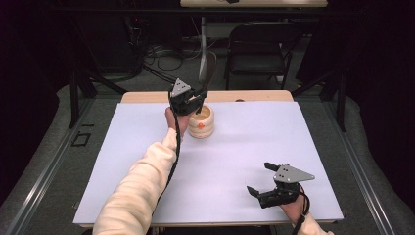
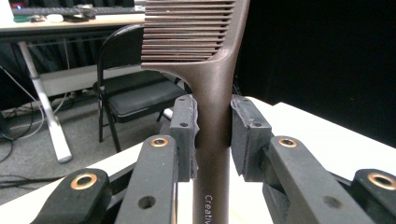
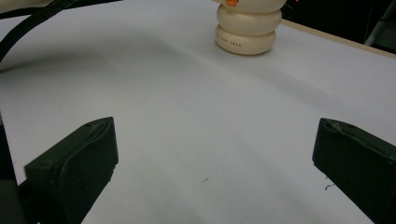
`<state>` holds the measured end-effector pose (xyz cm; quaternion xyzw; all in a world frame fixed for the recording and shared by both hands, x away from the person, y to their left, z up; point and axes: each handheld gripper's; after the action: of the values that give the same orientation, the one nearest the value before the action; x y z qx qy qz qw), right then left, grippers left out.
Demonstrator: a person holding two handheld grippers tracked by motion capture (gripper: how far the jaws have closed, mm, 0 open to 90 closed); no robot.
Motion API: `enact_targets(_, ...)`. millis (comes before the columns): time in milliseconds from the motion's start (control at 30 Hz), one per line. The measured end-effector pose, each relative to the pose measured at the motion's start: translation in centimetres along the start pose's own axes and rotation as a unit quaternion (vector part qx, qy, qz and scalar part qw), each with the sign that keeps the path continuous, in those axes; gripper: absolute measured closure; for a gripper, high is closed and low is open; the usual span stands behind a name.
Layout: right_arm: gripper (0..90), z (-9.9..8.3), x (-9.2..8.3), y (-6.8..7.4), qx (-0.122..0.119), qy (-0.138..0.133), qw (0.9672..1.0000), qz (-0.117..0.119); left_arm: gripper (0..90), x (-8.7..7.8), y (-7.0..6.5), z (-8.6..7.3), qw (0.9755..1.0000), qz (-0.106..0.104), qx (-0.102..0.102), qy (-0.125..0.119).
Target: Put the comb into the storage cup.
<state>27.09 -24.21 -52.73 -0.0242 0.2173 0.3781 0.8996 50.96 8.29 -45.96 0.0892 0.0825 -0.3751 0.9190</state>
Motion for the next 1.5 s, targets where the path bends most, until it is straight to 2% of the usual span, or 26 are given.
enact_targets(167, 0.0, 0.0, 0.0, 0.0, 0.001, -0.001, 1.0000, 0.001, 73.0, 0.1, 0.1, -0.3, 1.0000, 0.001, -0.007, -0.001)
enact_targets(200, 0.0, 0.0, 0.0, 0.0, 0.001, -0.001, 1.0000, 0.000, 73.0, 0.0, 0.2, -0.3, 1.0000, -0.005, -0.005, 0.003)
enact_targets(533, 0.0, 0.0, 0.0, 0.0, 0.001, -0.002, 1.0000, 0.000, 73.0, 0.4, 0.1, -1.4, 0.9999, -0.007, 0.000, 0.012)
enact_targets(800, 0.0, 0.0, 0.0, 0.0, 0.001, 0.000, 1.0000, 0.001, 73.0, 0.6, 0.0, -1.6, 0.9997, -0.017, 0.005, 0.016)
enact_targets(933, 0.0, 0.0, 0.0, 0.0, 0.001, 0.000, 1.0000, 0.000, 73.1, 0.7, -0.1, -1.8, 0.9995, -0.018, 0.007, 0.024)
enact_targets(967, 0.0, 0.0, 0.0, 0.0, 0.001, -0.001, 1.0000, 0.000, 73.0, 0.7, -0.1, -1.9, 0.9997, -0.018, 0.006, 0.019)
enact_targets(1500, 0.0, 0.0, 0.0, -0.1, 0.003, 0.000, 1.0000, 0.001, 73.0, 0.9, 0.0, -2.4, 0.9991, -0.026, 0.012, 0.030)
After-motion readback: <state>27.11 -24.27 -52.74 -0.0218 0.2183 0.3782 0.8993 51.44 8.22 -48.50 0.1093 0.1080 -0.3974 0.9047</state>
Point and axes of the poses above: each handheld gripper's, and its own axes: x roughly forward along the jaws, z roughly out of its top, y roughly to its left, and after that the axes turned 9 degrees about x, right-handed
